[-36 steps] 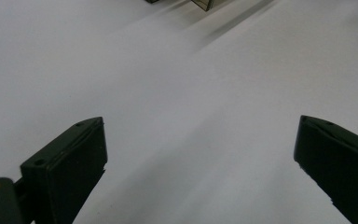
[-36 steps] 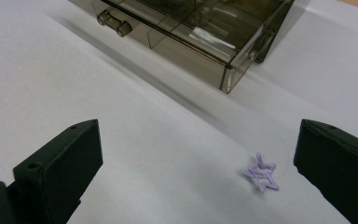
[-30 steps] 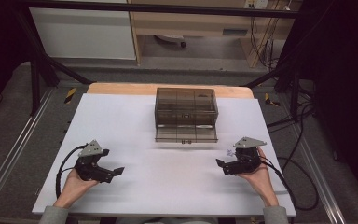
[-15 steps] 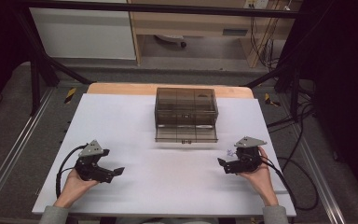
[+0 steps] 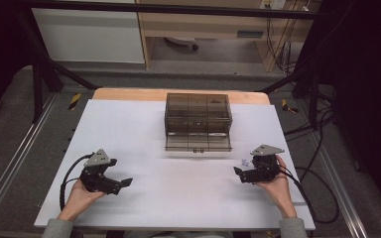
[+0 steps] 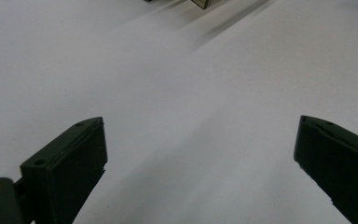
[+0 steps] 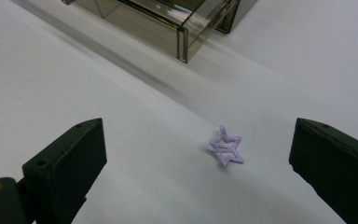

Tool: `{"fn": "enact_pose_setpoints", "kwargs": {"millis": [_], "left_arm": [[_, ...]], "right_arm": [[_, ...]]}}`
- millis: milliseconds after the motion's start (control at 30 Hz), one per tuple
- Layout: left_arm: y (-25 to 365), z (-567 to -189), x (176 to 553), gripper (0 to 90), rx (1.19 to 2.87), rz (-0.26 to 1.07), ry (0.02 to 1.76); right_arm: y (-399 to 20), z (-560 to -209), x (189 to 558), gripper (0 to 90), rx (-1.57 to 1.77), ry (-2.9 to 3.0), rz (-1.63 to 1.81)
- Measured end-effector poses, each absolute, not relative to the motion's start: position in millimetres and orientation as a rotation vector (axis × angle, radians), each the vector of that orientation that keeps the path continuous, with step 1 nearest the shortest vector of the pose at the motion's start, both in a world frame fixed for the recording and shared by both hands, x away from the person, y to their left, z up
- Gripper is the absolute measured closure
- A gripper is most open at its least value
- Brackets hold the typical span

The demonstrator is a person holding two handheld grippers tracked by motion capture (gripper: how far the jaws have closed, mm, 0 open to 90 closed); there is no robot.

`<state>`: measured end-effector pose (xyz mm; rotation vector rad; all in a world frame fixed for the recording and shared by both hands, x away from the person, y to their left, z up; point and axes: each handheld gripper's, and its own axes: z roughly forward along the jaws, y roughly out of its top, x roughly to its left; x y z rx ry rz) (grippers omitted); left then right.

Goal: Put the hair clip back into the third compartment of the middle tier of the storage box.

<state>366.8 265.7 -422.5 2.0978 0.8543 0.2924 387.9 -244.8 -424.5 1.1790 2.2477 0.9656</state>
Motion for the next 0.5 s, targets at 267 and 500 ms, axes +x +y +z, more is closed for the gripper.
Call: {"fn": "enact_pose_setpoints", "kwargs": {"millis": [267, 500], "left_arm": [[265.7, -422.9, 367.3, 2.3, 2.096, 0.286, 0.857], [265.6, -422.7, 366.9, 2.3, 2.096, 0.288, 0.857]], "right_arm": [[-246.1, -426.7, 392.3, 7.8, 1.188, 2.240, 0.908], [-245.1, -431.8, 397.4, 18.5, 1.177, 2.248, 0.852]]}}
